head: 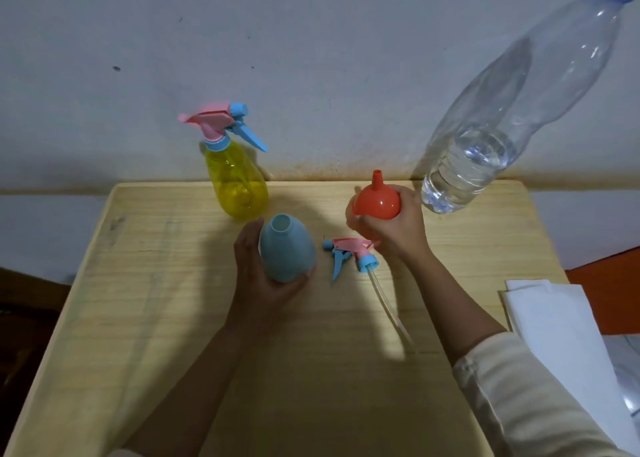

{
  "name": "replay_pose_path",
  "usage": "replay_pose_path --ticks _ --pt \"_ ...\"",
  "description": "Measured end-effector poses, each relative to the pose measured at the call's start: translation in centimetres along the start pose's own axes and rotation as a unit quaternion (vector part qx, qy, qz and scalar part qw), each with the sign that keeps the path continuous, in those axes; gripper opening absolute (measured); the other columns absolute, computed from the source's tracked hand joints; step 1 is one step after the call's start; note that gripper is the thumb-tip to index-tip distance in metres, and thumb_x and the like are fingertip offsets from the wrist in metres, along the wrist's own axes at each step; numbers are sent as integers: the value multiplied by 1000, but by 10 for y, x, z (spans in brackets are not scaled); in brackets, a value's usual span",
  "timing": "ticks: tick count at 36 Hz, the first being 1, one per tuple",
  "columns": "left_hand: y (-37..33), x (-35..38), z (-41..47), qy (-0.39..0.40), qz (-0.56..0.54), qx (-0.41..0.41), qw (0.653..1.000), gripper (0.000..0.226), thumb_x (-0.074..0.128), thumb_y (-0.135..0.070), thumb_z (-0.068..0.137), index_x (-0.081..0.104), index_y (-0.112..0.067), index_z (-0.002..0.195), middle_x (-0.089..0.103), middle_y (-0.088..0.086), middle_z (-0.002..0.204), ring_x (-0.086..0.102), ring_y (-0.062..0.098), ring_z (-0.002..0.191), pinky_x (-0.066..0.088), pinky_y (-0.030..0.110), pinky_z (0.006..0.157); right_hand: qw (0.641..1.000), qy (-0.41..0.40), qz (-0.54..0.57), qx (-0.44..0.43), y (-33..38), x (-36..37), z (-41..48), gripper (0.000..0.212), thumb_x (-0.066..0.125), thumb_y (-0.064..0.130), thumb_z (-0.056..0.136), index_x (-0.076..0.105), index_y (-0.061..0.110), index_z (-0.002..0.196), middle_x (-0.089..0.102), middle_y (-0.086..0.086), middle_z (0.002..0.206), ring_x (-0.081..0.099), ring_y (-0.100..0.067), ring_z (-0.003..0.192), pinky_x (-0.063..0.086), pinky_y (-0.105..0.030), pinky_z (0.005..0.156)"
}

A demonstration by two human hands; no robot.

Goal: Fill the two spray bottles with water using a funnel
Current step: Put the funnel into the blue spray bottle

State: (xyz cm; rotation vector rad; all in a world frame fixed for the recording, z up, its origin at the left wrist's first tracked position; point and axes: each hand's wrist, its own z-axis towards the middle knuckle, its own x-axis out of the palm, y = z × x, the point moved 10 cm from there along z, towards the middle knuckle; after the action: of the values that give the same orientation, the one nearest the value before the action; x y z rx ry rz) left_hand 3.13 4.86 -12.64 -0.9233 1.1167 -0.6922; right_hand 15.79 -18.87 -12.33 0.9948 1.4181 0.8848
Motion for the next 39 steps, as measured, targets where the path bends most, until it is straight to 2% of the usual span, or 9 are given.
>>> replay_pose_path --ticks 3,11,14,17,21,24,29,33,39 --pt "-7 -4 1 -5 -5 -11 1000 93 69 -58 60 26 -32 138 31 -7 139 34 3 127 33 13 101 998 13 53 5 11 -1 -11 66 84 5 60 49 20 113 40 -6 124 47 -10 96 43 -2 54" --pt "0 -2 1 15 -50 -60 997 96 71 -58 60 34 -26 143 42 -8 140 43 7 125 40 28 100 998 33 55 -1 49 3 -45 78 84 14 38 47 20 107 43 -2 118 50 -11 97 44 -16 67" --pt "-2 0 2 26 -60 -58 996 96 71 -58 60 33 -26 143 43 -7 139 43 5 122 40 24 96 997 58 57 -12 65 8 -58 78 86 0 47 41 18 108 44 1 110 52 -12 92 46 -15 62" --pt "-7 0 3 34 -70 -48 996 93 72 -60 61 33 -32 141 44 -11 136 44 2 121 42 29 99 995 73 61 -31 81 12 -73 76 90 10 46 43 20 105 47 6 105 56 -18 95 52 -27 72" --pt "-24 -5 7 34 -68 -11 997 76 70 -61 57 33 -46 122 46 -27 115 46 -20 102 43 11 84 989 82 114 -41 94 16 -88 73 86 15 45 50 23 108 53 9 102 59 -10 84 53 -20 70" --pt "-28 -5 9 39 -61 -11 997 73 69 -54 60 40 -37 125 55 -10 116 54 3 106 49 30 88 986 79 133 -66 102 18 -95 67 85 3 61 48 21 115 55 13 98 59 -7 87 52 -19 73" --pt "-26 -7 9 48 -55 -18 997 66 73 -45 62 43 -51 121 58 2 118 58 25 105 52 52 82 985 82 -13 -150 123 30 -100 85 74 36 68 32 28 141 50 2 127 48 -10 116 42 -22 94" --pt "-27 -8 6 48 -33 -23 998 80 67 -48 63 41 -25 136 54 2 123 55 24 110 50 49 89 965 101 -119 -208 144 40 -102 89 63 49 76 14 33 149 38 -4 138 35 -18 128 31 -31 107" --pt "-32 -13 1 14 34 -8 999 98 57 -58 60 38 -7 143 54 17 121 50 27 107 48 36 87 919 110 -273 -262 165 52 -106 82 63 50 82 17 36 148 26 -9 149 24 -26 134 24 -43 108"
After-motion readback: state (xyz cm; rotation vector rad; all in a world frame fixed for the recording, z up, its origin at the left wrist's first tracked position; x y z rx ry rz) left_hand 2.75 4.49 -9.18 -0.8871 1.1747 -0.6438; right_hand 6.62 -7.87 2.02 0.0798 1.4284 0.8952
